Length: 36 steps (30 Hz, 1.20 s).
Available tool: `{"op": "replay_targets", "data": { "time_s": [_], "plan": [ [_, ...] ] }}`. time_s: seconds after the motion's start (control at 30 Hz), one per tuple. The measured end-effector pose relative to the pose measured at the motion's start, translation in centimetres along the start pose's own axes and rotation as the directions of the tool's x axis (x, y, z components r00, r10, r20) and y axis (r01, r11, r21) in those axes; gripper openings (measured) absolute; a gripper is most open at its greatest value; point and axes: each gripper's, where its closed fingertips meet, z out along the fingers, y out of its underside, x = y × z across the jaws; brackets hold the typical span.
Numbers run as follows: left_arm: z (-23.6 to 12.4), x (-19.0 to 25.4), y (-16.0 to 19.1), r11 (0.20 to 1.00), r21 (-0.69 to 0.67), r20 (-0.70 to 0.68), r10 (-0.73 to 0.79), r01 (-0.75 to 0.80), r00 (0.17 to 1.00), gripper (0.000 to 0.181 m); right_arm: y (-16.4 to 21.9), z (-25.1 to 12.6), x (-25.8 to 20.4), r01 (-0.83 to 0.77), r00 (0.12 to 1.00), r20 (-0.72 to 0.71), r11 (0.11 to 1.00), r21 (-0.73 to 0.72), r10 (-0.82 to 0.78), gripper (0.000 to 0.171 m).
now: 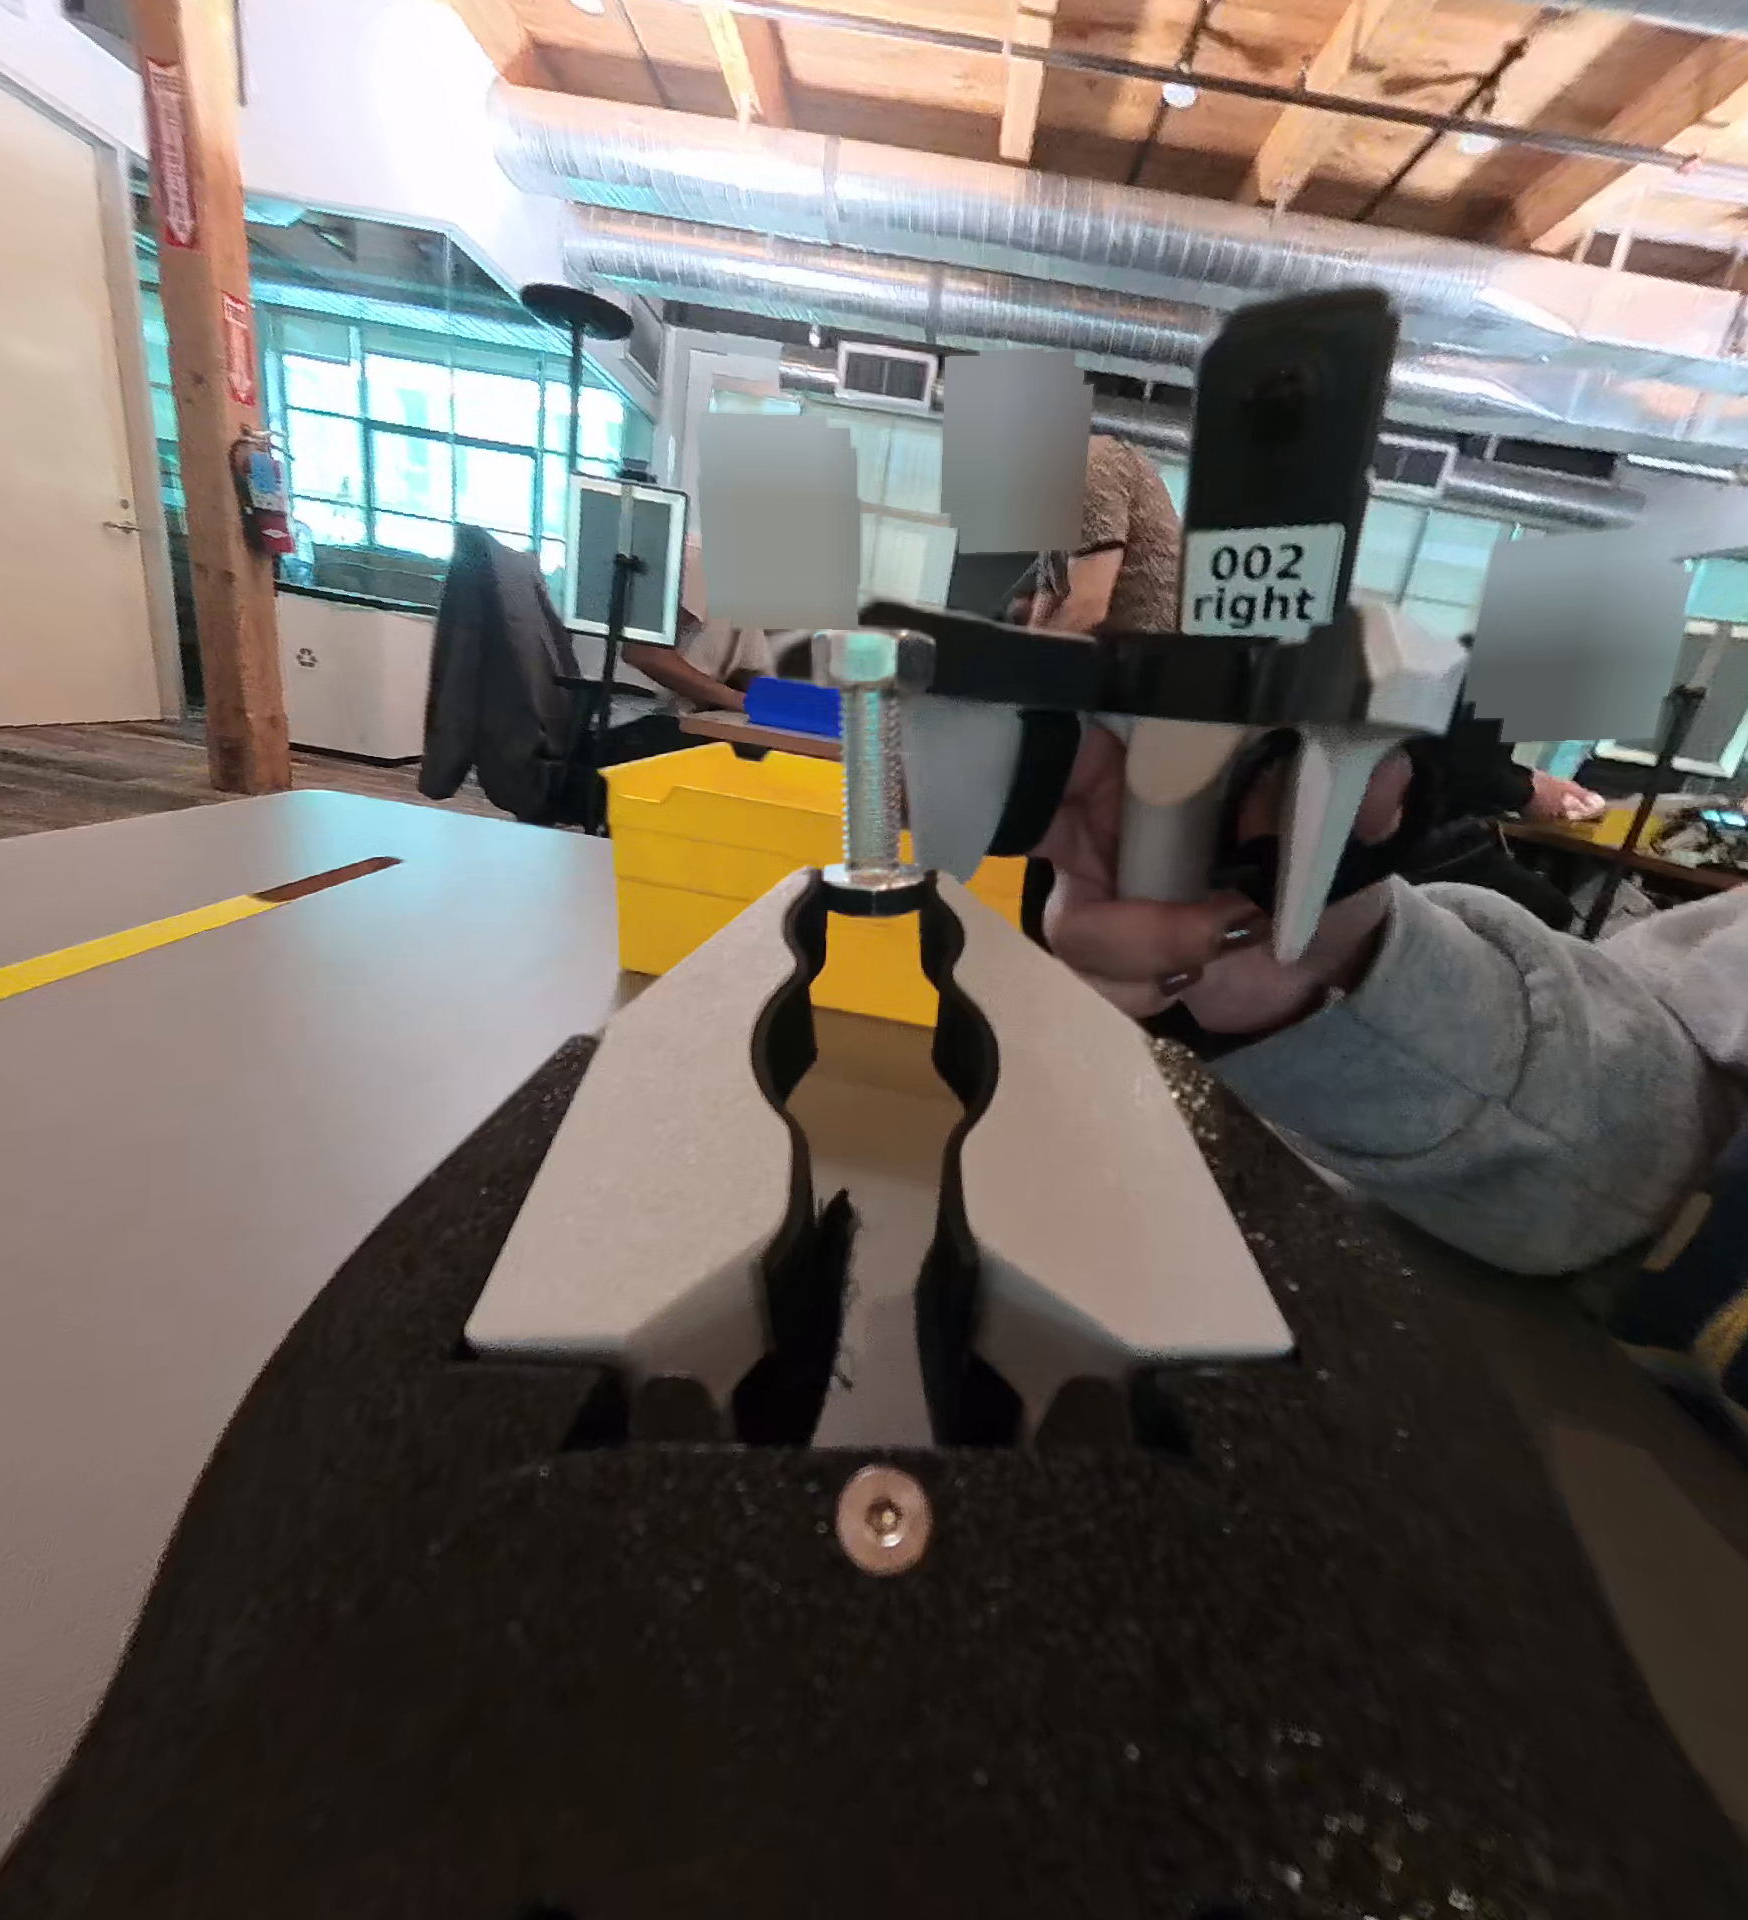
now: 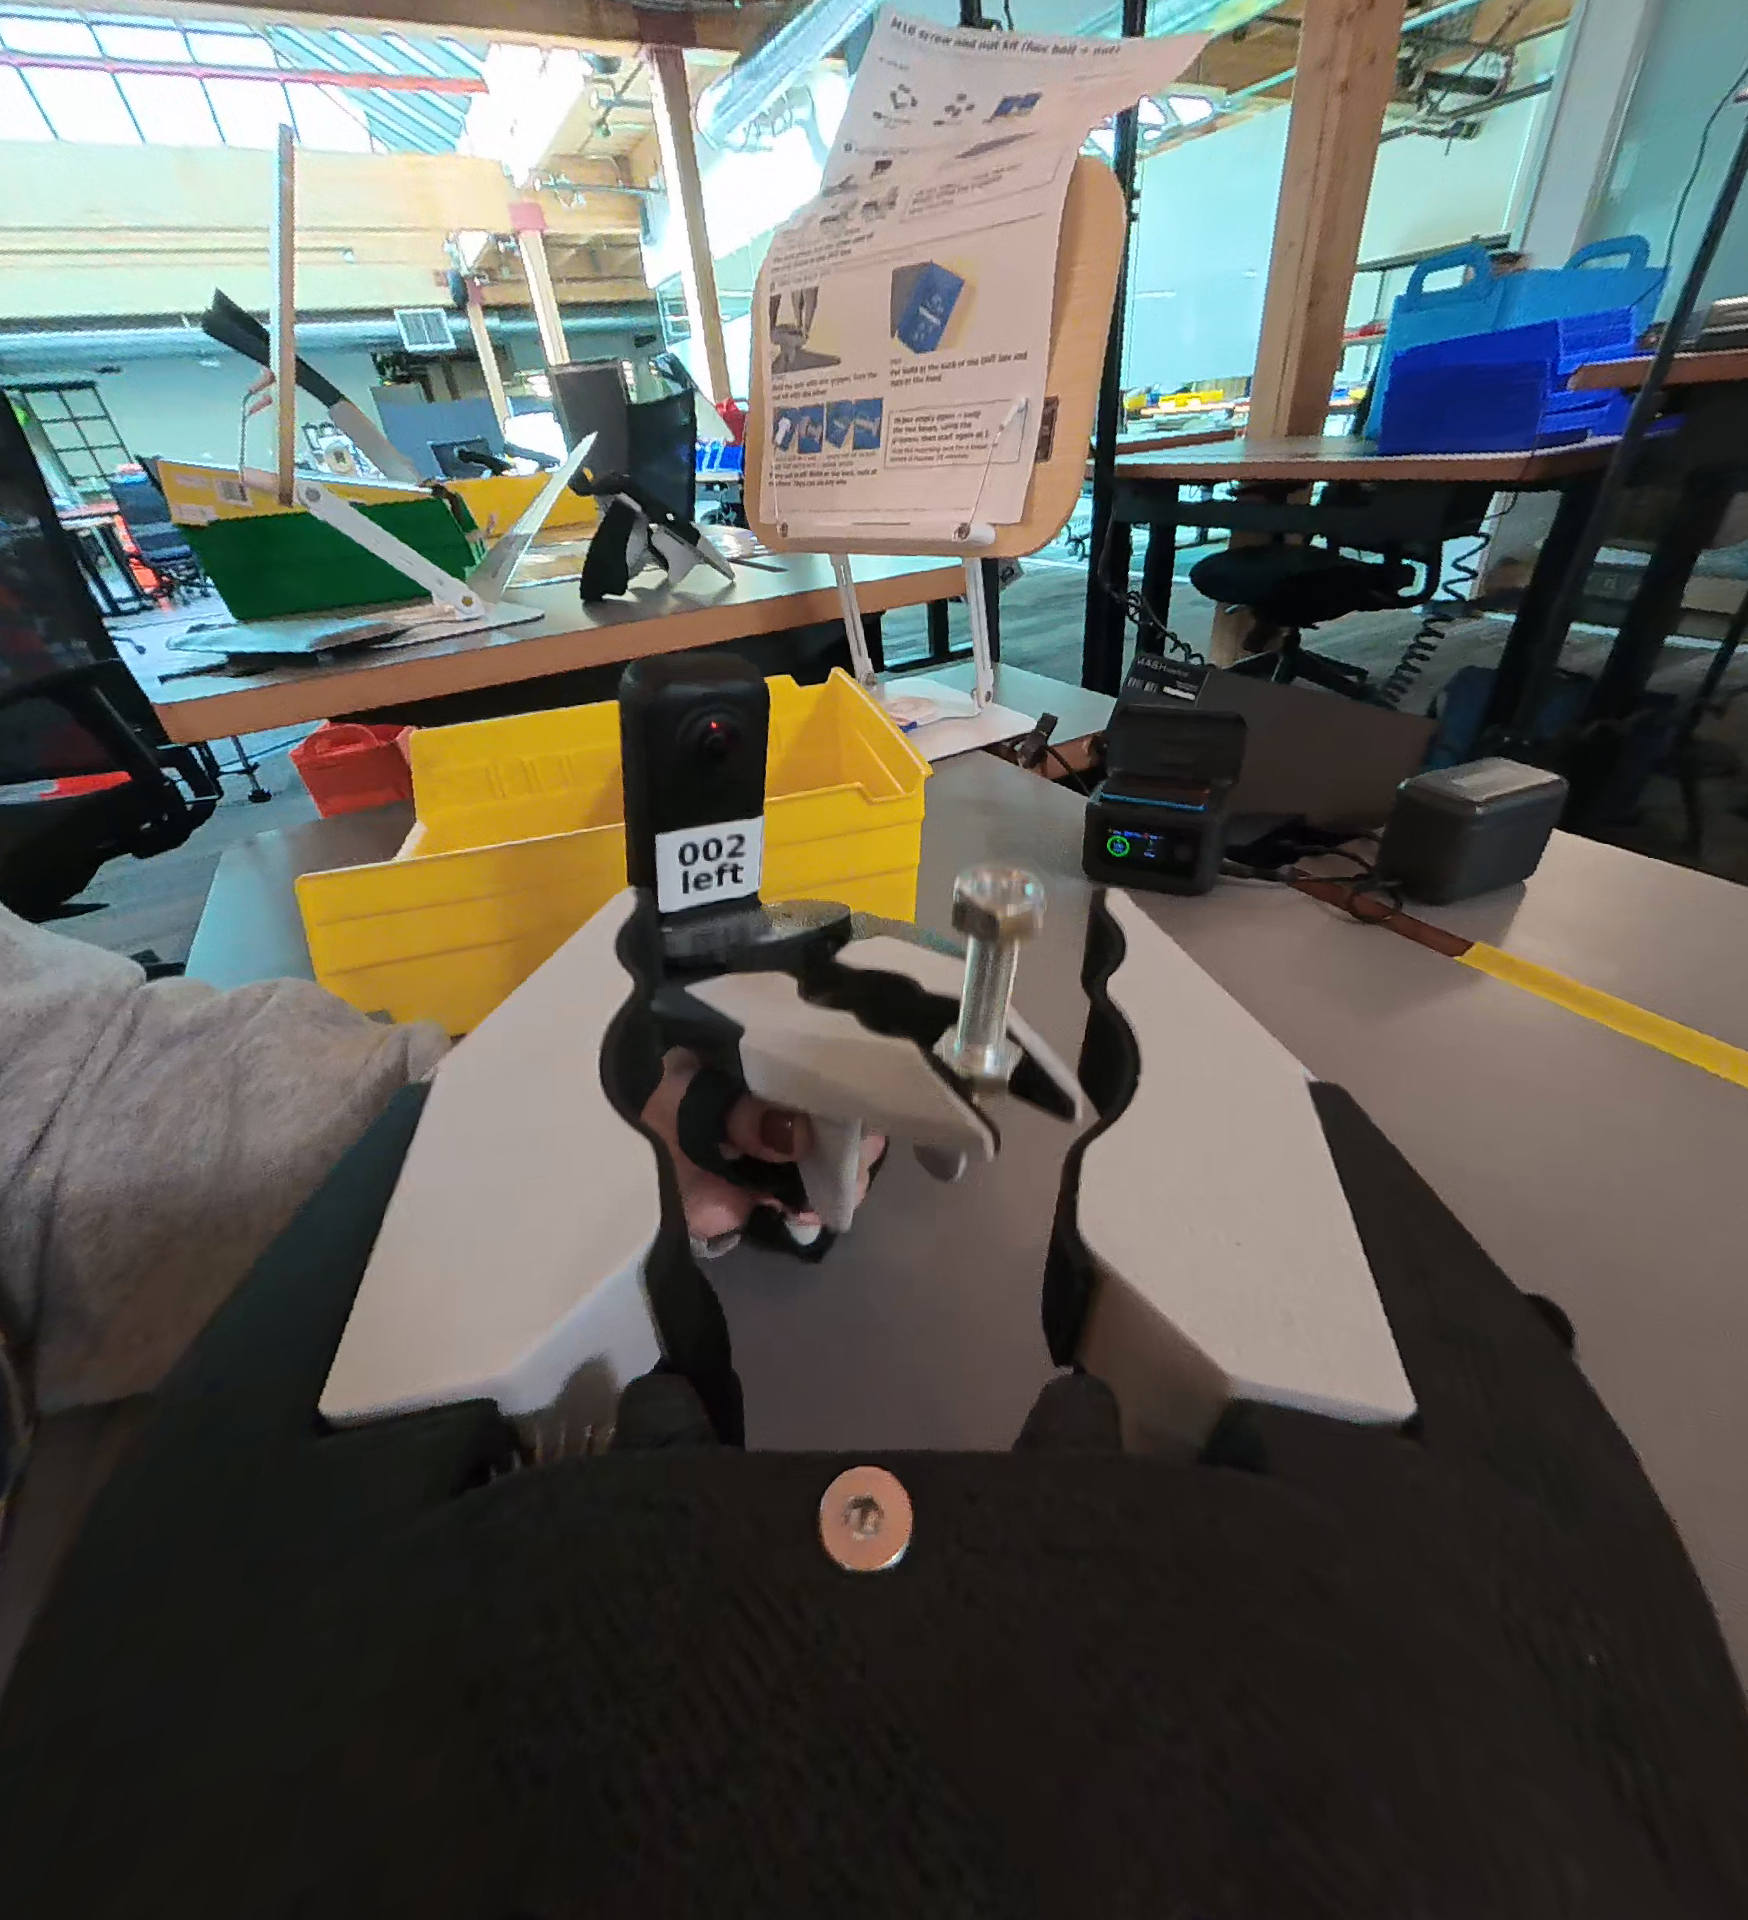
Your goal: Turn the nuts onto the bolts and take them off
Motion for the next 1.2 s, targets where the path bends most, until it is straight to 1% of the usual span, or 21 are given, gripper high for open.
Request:
{"op": "replay_targets", "data": {
  "time_s": [0.1,0.27,0.33,0.47,0.53,0.6,0.67,0.73,0.8,0.87,0.93,1.03,1.1,1.2],
  "plan": [
    [0.7,1.0,0.7,0.999,-0.036,-0.044,0.025,-0.026,0.999,0.015,-0.1,0.6,-0.4,0.009,1.000,0.021,1.000,0.000,-0.009,0.082],
    [0.3,-0.1,0.2,1.000,-0.007,0.008,-0.010,0.010,1.000,0.015,0.2,0.0,-0.3,0.006,1.000,0.015,1.000,0.005,-0.006,0.079],
    [0.3,-0.2,0.2,1.000,-0.009,0.007,-0.018,0.019,1.000,0.015,0.1,-0.3,0.1,-0.001,1.000,-0.003,1.000,0.015,0.001,0.077],
    [0.9,0.9,1.1,0.997,-0.065,-0.029,0.041,-0.043,0.999,0.015,0.0,0.2,0.3,0.025,1.000,-0.016,1.000,0.014,-0.024,0.077],
    [1.0,1.0,1.1,0.997,-0.065,-0.031,0.040,-0.042,0.999,0.015,0.3,0.6,-0.1,0.021,1.000,0.004,1.000,0.000,-0.021,0.077],
    [0.9,0.6,0.9,0.998,-0.051,-0.009,0.030,-0.031,1.000,0.015,0.5,0.5,-0.1,0.020,1.000,-0.003,1.000,0.000,-0.020,0.079],
    [0.5,-0.3,0.6,0.999,-0.033,0.038,0.022,-0.020,0.999,0.015,0.5,-0.1,0.1,0.026,1.000,-0.017,1.000,0.006,-0.026,0.075],
    [0.3,-0.8,0.4,1.000,-0.024,0.052,0.006,-0.005,0.999,0.015,0.7,-0.6,0.5,0.018,0.999,-0.039,1.000,0.007,-0.018,0.074],
    [0.4,-0.3,0.5,0.999,-0.036,0.027,0.017,-0.016,0.999,0.015,0.8,-0.5,0.8,0.018,0.998,-0.053,1.000,0.009,-0.018,0.074],
    [0.9,0.8,1.0,0.997,-0.065,-0.025,0.049,-0.050,0.999,0.015,0.8,-0.1,0.6,0.018,0.999,-0.035,1.000,0.012,-0.017,0.075],
    [1.2,1.2,1.3,0.995,-0.077,-0.038,0.056,-0.059,0.998,0.015,1.0,0.3,0.3,0.021,1.000,-0.016,1.000,0.007,-0.021,0.075],
    [0.6,-0.1,0.5,0.999,-0.028,0.023,0.017,-0.016,1.000,0.015,1.4,0.2,0.1,0.038,0.999,-0.015,0.999,-0.008,-0.038,0.074],
    [0.0,-1.2,0.0,1.000,0.001,0.064,-0.015,0.015,0.998,0.015,1.7,-0.1,0.0,0.033,0.999,-0.001,0.999,-0.009,-0.033,0.067],
    [-0.1,-1.2,0.0,1.000,0.000,0.055,-0.015,0.015,0.998,0.015,1.6,-0.2,0.7,0.009,1.000,-0.023,1.000,0.012,-0.009,0.069]
  ]
}}
